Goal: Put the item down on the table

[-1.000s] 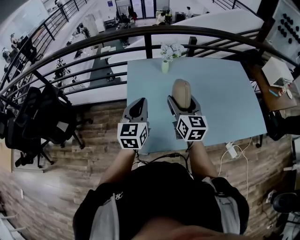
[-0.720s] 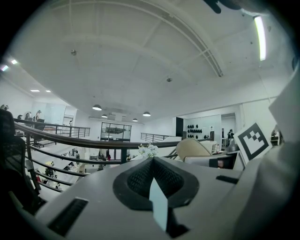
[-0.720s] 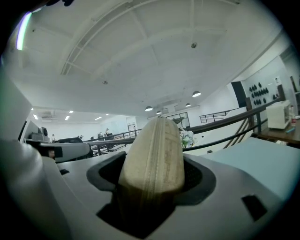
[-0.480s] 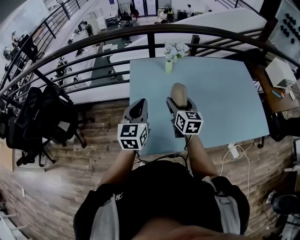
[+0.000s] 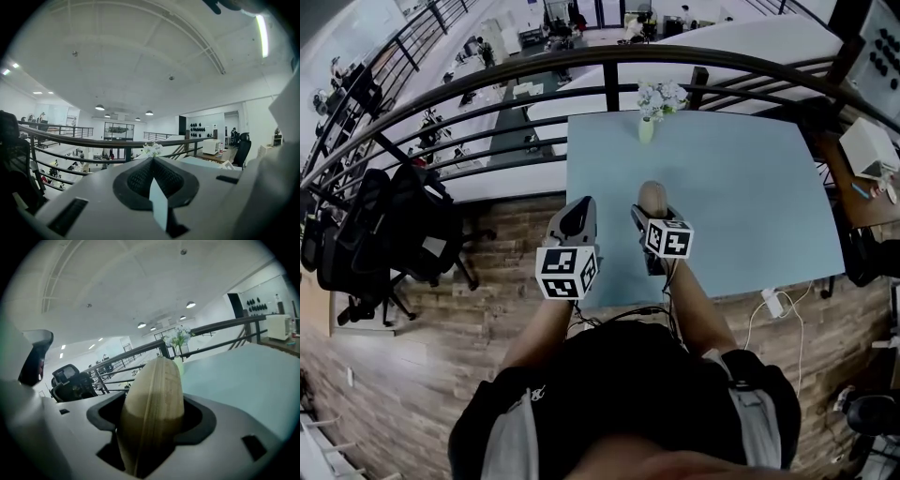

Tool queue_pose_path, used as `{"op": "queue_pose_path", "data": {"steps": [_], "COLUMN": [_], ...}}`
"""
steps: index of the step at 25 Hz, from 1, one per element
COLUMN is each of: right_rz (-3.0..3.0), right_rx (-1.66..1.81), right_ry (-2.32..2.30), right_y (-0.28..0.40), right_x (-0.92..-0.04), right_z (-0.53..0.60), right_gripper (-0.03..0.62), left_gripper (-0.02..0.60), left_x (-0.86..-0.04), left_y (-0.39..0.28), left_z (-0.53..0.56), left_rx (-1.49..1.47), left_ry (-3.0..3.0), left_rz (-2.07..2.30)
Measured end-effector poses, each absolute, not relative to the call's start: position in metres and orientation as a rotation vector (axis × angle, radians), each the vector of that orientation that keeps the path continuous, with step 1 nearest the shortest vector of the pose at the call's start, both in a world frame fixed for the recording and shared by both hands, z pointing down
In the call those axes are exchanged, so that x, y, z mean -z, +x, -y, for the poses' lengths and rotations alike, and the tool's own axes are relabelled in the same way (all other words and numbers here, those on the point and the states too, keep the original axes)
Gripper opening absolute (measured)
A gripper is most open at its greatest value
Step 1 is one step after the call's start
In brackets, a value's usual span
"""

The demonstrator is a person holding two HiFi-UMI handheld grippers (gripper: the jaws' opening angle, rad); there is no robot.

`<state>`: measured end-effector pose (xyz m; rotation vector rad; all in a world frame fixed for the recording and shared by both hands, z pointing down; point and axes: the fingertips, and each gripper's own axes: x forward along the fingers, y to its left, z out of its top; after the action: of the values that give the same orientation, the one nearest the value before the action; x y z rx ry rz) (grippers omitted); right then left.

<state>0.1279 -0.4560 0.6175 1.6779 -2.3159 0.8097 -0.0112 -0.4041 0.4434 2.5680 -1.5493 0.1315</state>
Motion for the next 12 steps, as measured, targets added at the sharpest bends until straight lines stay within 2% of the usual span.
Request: {"op": "queue_pose_path", "data": {"steps": [12], "right_rz": [2.204], "right_rx": [-1.069], "right_ry": [1.555], "right_y": [0.112], "right_x": [-0.701], "right_z": [0.448], "right_gripper": [0.325], "left_gripper": [0.014], "left_x": [-0.446], "left_y": [-0.033], "left_z": [0.4], "left_rx": [-0.139], "left_ry": [2.531], "left_rz": [1.596]}}
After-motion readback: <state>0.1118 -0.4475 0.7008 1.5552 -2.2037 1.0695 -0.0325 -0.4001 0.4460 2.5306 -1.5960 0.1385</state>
